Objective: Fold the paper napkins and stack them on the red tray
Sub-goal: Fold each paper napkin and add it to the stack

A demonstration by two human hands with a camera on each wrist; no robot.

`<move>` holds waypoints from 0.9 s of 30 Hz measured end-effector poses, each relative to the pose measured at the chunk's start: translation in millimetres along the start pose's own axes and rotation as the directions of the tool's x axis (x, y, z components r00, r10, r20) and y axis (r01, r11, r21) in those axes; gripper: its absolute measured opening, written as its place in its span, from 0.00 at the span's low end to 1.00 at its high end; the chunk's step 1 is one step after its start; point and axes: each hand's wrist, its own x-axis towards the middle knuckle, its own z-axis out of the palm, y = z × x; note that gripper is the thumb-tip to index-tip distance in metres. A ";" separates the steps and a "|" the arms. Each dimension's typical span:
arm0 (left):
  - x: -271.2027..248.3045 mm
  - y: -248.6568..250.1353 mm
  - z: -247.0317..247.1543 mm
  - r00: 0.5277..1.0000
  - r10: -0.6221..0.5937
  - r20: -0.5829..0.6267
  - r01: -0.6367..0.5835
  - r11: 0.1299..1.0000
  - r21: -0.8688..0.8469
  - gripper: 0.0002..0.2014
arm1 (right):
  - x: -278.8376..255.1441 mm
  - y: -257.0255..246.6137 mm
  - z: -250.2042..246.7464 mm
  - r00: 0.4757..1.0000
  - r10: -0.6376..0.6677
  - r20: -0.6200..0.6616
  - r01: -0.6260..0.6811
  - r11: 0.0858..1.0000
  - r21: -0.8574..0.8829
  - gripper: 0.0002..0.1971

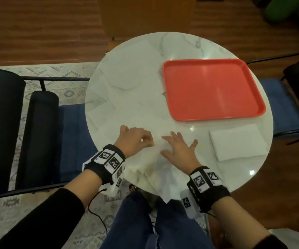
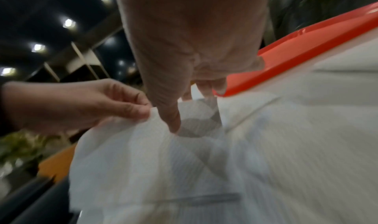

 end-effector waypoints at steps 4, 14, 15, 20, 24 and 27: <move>3.3 24.0 -24.2 1.000 0.017 -0.016 -0.021 0.947 -0.320 0.06 | -9.8 30.3 -45.2 0.998 0.015 -0.069 0.020 0.875 0.483 0.06; 36.7 102.4 -10.7 0.981 0.053 -0.187 -0.129 0.897 -0.423 0.09 | -45.5 124.2 -106.7 0.985 0.130 -0.113 0.057 0.371 0.927 0.07; 41.5 112.1 -8.0 0.982 0.066 -0.180 -0.137 0.897 -0.420 0.10 | -46.8 136.5 -110.9 0.980 0.157 -0.122 0.057 0.363 0.930 0.07; 57.3 134.9 1.5 0.994 0.030 -0.100 -0.072 0.895 -0.441 0.14 | -43.5 214.6 -126.9 0.947 0.302 -0.109 0.015 0.298 0.955 0.05; 50.0 118.5 12.4 0.989 -0.108 -0.105 0.038 0.853 -0.520 0.10 | -32.6 272.4 -122.1 0.914 0.401 -0.066 -0.060 0.293 0.954 0.05; 22.4 87.4 21.0 0.948 -0.281 -0.148 0.154 0.815 -0.559 0.08 | -22.7 298.1 -109.3 0.888 0.459 -0.033 -0.128 0.315 0.940 0.05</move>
